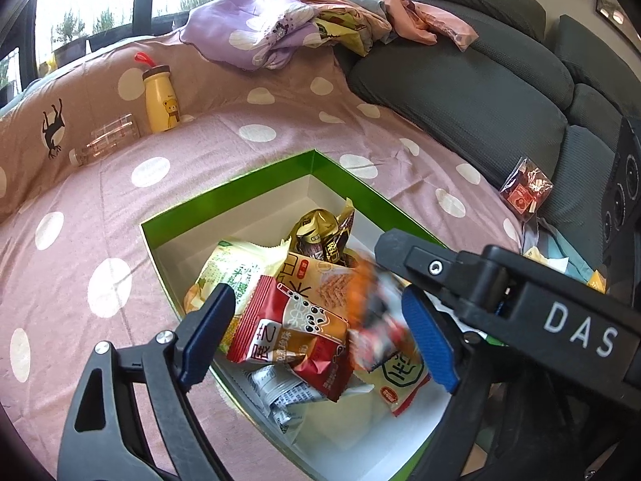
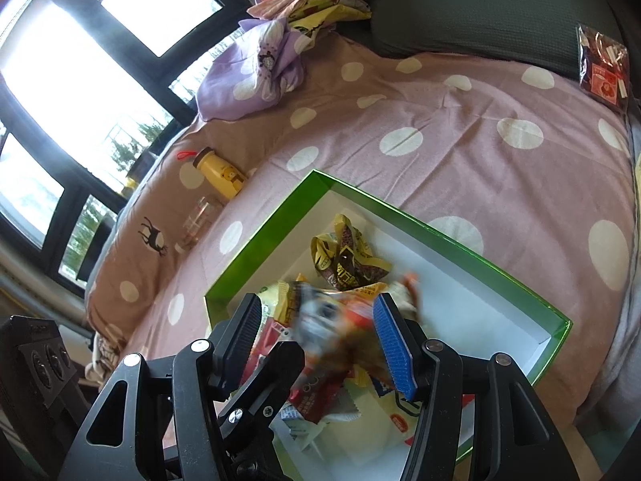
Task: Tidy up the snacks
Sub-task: 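Open the right gripper to release the chip bag in the box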
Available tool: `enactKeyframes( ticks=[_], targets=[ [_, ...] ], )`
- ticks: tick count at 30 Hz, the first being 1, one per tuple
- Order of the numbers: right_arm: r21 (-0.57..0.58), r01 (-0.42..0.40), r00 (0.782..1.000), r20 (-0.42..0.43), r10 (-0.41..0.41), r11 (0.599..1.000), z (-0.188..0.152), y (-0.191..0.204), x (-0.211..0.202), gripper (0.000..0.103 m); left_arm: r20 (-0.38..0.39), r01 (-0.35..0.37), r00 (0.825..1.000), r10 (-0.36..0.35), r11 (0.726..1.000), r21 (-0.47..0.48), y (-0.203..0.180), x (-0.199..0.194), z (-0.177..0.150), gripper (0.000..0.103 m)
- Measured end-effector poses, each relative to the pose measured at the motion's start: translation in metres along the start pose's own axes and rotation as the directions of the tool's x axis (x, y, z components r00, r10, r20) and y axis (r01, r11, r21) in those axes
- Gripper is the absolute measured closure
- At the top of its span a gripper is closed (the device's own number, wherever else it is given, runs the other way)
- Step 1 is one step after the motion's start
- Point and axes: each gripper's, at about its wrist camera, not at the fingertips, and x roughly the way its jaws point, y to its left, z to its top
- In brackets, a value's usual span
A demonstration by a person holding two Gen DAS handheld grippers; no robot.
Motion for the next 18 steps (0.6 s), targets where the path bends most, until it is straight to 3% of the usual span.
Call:
enactKeyframes(
  ticks=[10, 18],
  targets=[
    [-0.010, -0.007, 1.000, 0.019, 0.008, 1.000, -0.002, 0.006, -0.008, 0.042, 0.018, -0.014, 1.000, 0.014, 1.000, -0.003, 0.001, -0.009, 0.001, 0.015],
    [-0.006, 0.009, 0.999, 0.035, -0.009, 1.000, -0.002, 0.005, -0.012, 0.030, 0.018, -0.010, 1.000, 0.010, 0.999, -0.036, 0.007, -0.019, 0.001, 0.015]
  ],
)
